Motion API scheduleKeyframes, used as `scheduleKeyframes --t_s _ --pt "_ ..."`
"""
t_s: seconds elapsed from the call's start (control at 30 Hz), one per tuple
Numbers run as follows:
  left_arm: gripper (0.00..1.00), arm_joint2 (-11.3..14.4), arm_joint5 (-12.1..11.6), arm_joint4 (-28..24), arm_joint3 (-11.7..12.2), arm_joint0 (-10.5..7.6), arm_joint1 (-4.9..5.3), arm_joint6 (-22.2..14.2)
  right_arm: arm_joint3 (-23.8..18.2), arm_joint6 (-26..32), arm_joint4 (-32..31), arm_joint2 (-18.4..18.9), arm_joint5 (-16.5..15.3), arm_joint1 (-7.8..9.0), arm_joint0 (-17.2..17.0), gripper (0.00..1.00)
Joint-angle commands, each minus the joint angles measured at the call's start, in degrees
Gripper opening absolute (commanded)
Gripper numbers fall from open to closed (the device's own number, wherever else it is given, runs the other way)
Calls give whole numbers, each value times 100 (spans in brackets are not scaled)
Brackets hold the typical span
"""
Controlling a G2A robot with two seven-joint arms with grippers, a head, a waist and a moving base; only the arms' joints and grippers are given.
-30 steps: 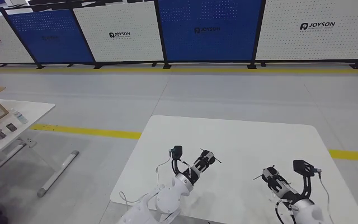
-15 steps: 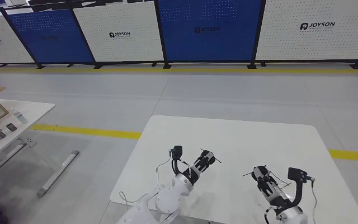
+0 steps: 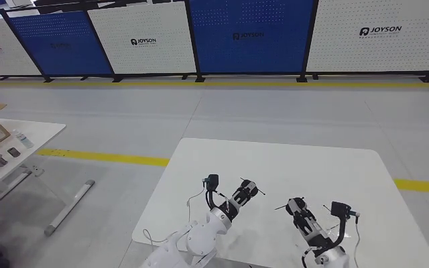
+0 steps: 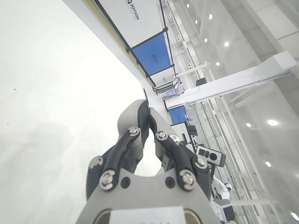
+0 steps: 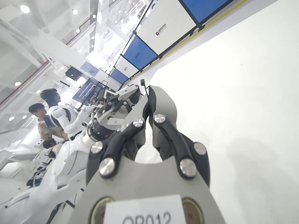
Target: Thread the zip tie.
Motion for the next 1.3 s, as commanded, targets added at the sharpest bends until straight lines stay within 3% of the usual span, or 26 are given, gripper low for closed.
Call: scheduleKeyframes --t_s 0.0,0.07,0.4,0.53,0.67,0.77,1.27 --pt "0 0 0 0 0 0 0 0 161 -242 56 -260 -78 -83 138 0" --pt "0 0 0 0 0 0 0 0 359 -397 298 -390 -105 -163 271 0" --pt "0 0 0 0 0 0 0 0 325 -474 504 -351 -171 -181 250 0" --pt "0 0 0 0 0 0 0 0 437 -1153 1000 -259 -623 -265 150 0" --pt "0 0 0 0 0 0 0 0 780 -2095 824 -483 -728 -421 272 0" --pt "0 0 0 0 0 0 0 0 1072 -2132 894 -813 -712 -554 491 0" --pt "0 0 0 0 0 0 0 0 1072 -2132 894 -813 -712 -554 491 0"
